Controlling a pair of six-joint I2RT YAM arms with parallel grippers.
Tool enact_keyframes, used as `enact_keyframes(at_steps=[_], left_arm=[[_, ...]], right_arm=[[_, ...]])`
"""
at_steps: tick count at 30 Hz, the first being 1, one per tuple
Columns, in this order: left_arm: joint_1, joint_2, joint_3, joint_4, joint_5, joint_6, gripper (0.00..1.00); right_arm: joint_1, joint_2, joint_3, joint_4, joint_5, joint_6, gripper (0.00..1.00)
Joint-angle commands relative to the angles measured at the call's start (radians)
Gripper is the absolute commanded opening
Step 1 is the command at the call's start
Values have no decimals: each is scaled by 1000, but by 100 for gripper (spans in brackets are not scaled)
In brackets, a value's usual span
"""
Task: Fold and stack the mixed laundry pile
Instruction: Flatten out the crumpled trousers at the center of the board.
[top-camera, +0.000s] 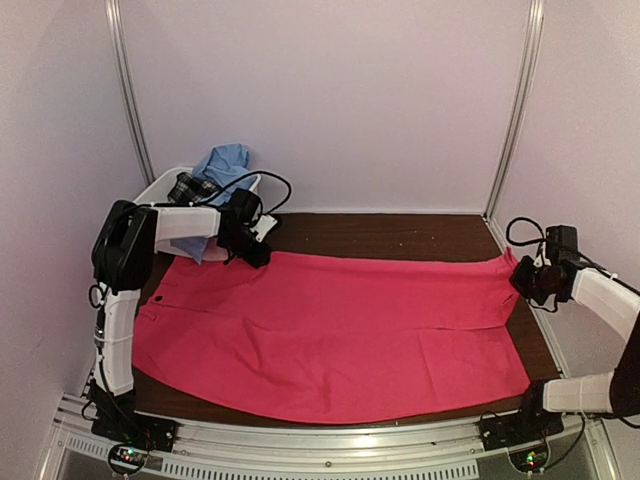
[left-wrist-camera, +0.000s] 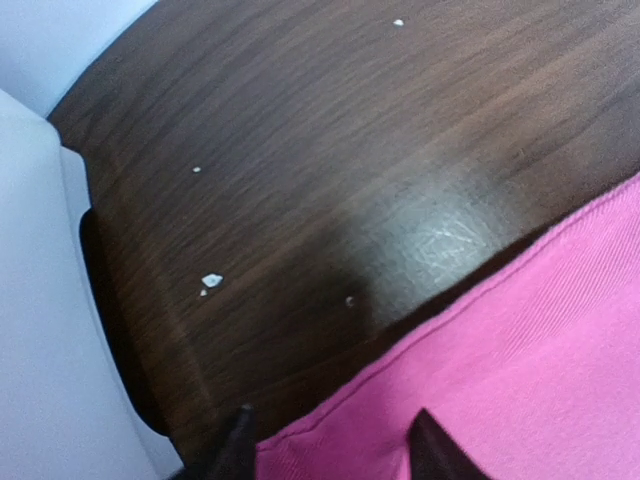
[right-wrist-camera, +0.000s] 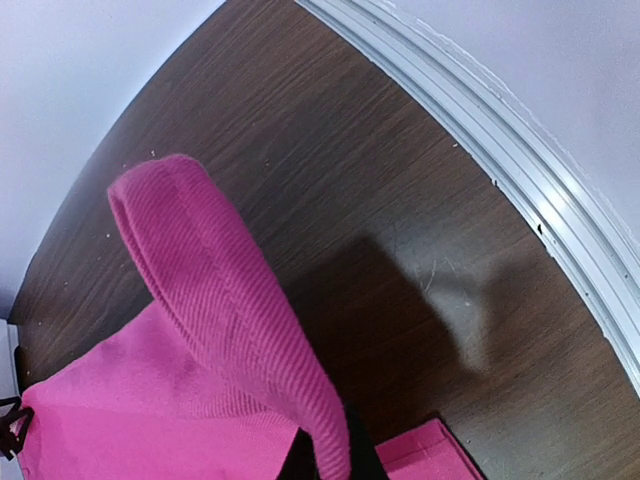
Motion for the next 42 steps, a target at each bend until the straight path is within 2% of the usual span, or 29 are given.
enact_keyframes(at_steps=[1, 3, 4, 6, 7, 8, 10, 14, 17, 20, 26, 31, 34, 42], left_arm=[[-2, -91, -43, 93, -70, -64, 76], [-21, -150, -81, 119, -81, -75, 91], [-31, -182, -98, 122, -82, -80, 97], [-63, -247, -140, 117, -92, -84, 98], [-77, -284, -167, 115, -94, -80, 98], [-102, -317, -197, 116, -99, -74, 98], [-170, -374, -258, 109, -136, -67, 98], [-213, -460, -392, 128, -42, -139, 98], [-224, -492, -464, 144, -21, -204, 98], [-225, -517, -509, 161, -15, -237, 98], [-225, -531, -514, 151, -73, -295, 97], [-213, -545, -513, 144, -105, -362, 98], [-179, -554, -516, 120, -106, -424, 98], [-70, -650, -597, 62, -154, -569, 98]], right_arm=[[-24, 98, 7, 121, 100, -10, 2], [-26, 152, 37, 146, 109, -27, 20], [-27, 175, 54, 148, 112, -37, 35], [-27, 207, 101, 125, 105, -63, 82], [-27, 212, 122, 108, 84, -78, 97], [-27, 206, 132, 105, 49, -95, 99], [-21, 166, 124, 112, -46, -126, 100], [57, 103, 128, 19, -197, -183, 100], [171, 78, 76, -11, -229, -116, 100], [279, 72, -14, 27, -259, -22, 100], [350, 93, -136, 86, -298, 100, 100], [335, 169, -154, 59, -228, 147, 100], [280, 233, -149, 38, -208, 169, 100], [7, 284, -116, 23, -152, 140, 100]])
